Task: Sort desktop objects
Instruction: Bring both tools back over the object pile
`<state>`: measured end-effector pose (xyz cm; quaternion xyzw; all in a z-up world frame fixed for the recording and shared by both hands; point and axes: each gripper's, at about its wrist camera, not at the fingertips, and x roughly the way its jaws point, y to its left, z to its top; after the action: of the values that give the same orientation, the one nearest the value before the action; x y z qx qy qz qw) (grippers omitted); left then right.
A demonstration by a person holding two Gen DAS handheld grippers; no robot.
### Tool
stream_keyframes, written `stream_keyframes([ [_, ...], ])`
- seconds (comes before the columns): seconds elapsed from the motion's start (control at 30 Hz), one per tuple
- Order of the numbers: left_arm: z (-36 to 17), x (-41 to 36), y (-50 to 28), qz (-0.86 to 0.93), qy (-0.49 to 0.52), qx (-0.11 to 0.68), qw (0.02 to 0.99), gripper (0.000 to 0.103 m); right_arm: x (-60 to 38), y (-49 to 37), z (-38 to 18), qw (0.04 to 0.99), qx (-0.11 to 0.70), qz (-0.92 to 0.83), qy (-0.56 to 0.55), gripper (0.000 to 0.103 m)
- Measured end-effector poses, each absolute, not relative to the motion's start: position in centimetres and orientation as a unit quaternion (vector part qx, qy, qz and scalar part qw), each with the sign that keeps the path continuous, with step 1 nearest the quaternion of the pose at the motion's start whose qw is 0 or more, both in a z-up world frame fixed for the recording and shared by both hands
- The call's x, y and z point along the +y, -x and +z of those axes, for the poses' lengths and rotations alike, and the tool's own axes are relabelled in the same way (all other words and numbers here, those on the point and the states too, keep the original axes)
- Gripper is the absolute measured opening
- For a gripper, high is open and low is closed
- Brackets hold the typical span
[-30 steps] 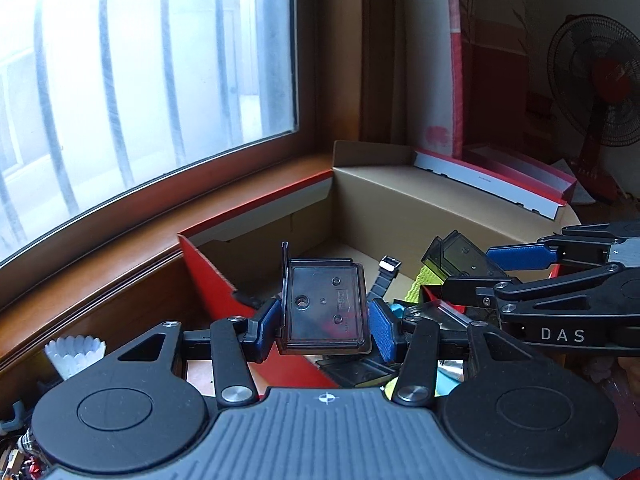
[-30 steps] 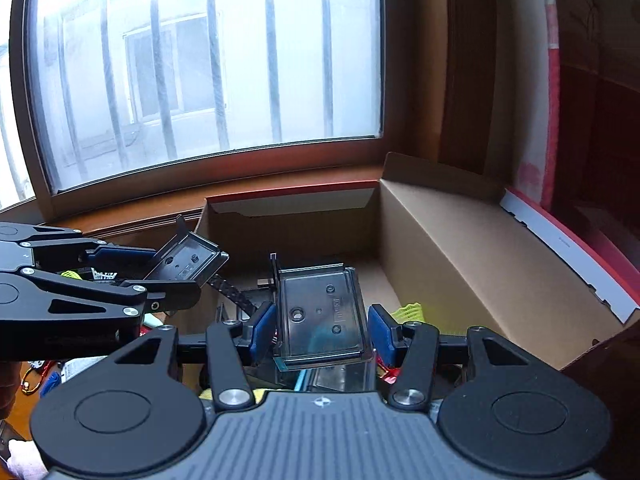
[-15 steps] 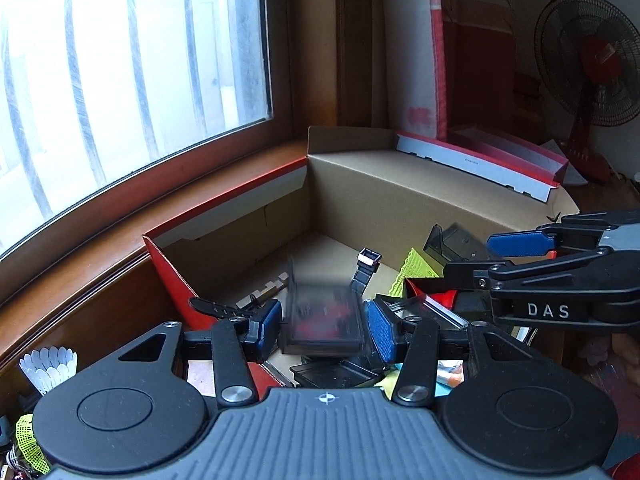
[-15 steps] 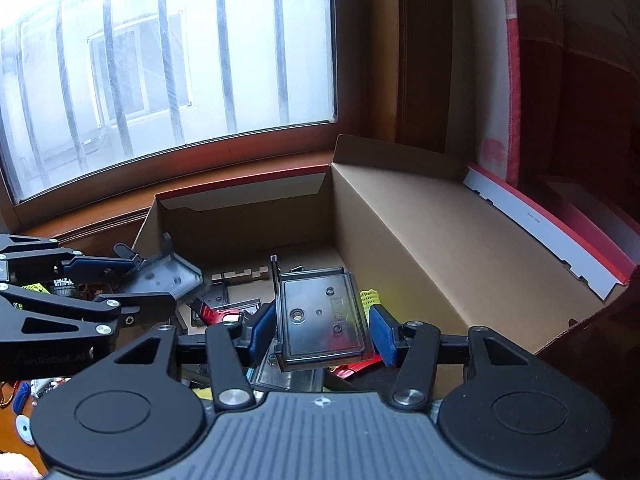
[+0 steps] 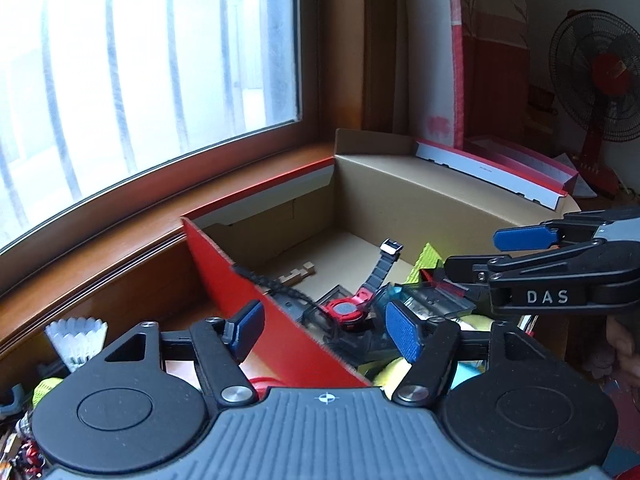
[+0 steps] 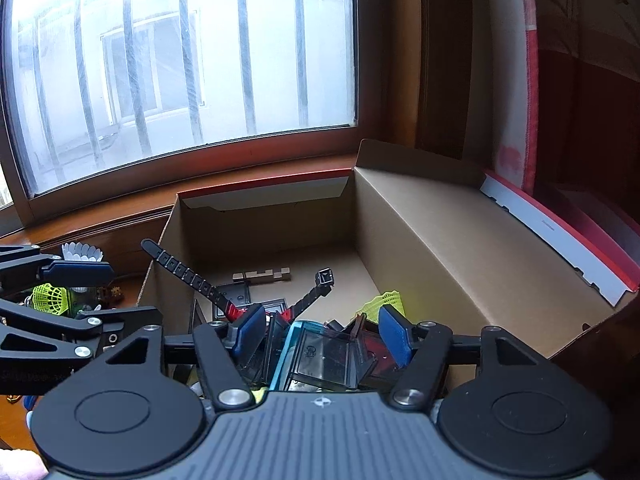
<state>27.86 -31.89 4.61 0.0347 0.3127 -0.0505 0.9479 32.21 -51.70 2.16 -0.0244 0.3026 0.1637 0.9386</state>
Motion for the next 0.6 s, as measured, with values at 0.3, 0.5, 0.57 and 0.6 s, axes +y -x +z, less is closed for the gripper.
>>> stream_keyframes([
  [0.3, 4.5, -26.8, -23.1, 0.009, -0.005, 0.317, 0.948, 0.073, -48.8, -29.9, 3.1, 0.935, 0.296, 0.19, 0.039, 0.067],
  [0.5, 4.3, -22.8, -19.6, 0.054, 0.017, 0.324, 0.944, 0.073, -44.8, -28.2, 3.4, 0.927, 0.295, 0.225, 0.052, 0.068],
  [0.57, 4.1, -21.3, -18.5, 0.071, 0.025, 0.327, 0.942, 0.073, -43.2, -27.6, 3.6, 0.924, 0.294, 0.238, 0.059, 0.069],
  [0.6, 3.9, -20.4, -17.9, 0.08, 0.03, 0.329, 0.94, 0.073, -42.4, -27.2, 3.6, 0.922, 0.293, 0.245, 0.062, 0.069],
])
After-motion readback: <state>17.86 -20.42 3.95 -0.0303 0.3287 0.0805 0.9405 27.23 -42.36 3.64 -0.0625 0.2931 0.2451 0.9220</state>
